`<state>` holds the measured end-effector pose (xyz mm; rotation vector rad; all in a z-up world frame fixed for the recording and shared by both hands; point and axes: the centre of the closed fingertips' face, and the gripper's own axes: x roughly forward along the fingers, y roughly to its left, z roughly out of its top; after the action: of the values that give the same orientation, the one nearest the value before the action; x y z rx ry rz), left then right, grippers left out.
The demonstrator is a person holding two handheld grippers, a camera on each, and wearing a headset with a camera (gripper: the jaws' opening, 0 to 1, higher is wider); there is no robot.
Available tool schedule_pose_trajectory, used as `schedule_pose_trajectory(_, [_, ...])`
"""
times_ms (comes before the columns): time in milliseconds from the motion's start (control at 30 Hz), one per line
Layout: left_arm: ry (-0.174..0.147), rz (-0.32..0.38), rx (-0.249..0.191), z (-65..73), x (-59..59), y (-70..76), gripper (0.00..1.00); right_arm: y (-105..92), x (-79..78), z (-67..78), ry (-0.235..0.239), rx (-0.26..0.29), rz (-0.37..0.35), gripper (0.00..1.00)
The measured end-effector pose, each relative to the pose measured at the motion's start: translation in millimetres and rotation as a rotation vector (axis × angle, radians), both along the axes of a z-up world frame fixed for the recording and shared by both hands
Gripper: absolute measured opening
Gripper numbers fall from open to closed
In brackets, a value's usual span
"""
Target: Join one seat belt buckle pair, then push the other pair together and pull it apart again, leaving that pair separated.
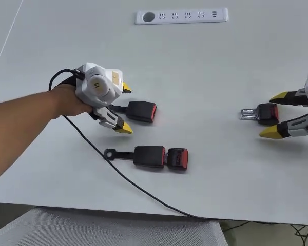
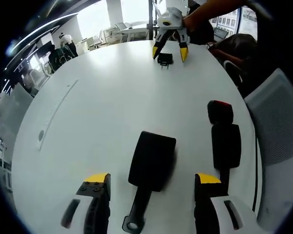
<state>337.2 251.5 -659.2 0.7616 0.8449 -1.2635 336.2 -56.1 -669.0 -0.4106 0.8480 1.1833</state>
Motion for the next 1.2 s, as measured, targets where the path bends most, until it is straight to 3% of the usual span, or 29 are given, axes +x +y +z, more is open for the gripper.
schedule_pose_trajectory(133, [0.014, -0.025, 0.016, -8.8, -0.2, 0.2, 0.67, -0.6, 4.8, -1.1, 0.015, 0.008, -0.006, 0.56])
schedule_pose_trajectory(200, [0.011, -0.047, 0.028, -11.2, -0.5, 1.0, 0.59, -2.4, 5.5, -2.5, 0.008, -0.006, 0.013, 0.50])
schedule_pose_trajectory(400, [0.008, -0.071, 0.001, -11.7, 0.8, -4.0, 0.54, -5.5, 0.9, -4.3, -0.021, -0.029, 0.071, 0.36])
schedule_pose_trajectory(533, [0.033, -0.077, -0.014, -12.0, -0.7, -7.7, 0.46, -3.4, 1.4, -3.7, -0.021, -0.027, 0.082, 0.35])
schedule_pose_trajectory(667, [0.019, -0.070, -0.011, -10.8, 4.3, -10.0, 0.38, -0.8, 2.9, -2.7, -0.013, -0.038, 0.105, 0.35])
schedule_pose_trajectory(833, [0.020, -0.056, -0.006, -10.8, 5.0, -10.1, 0.36, -1.7, 4.1, -2.6, -0.008, -0.073, 0.169, 0.34])
schedule_pose_trajectory(933, [0.020, -0.037, 0.020, -10.8, 5.2, -11.5, 0.36, -1.8, 2.9, -2.8, -0.015, -0.100, 0.219, 0.34])
schedule_pose_trajectory(1200, [0.024, -0.015, 0.032, -11.6, 6.4, -11.8, 0.36, -0.1, 1.3, -2.4, -0.011, -0.107, 0.230, 0.34])
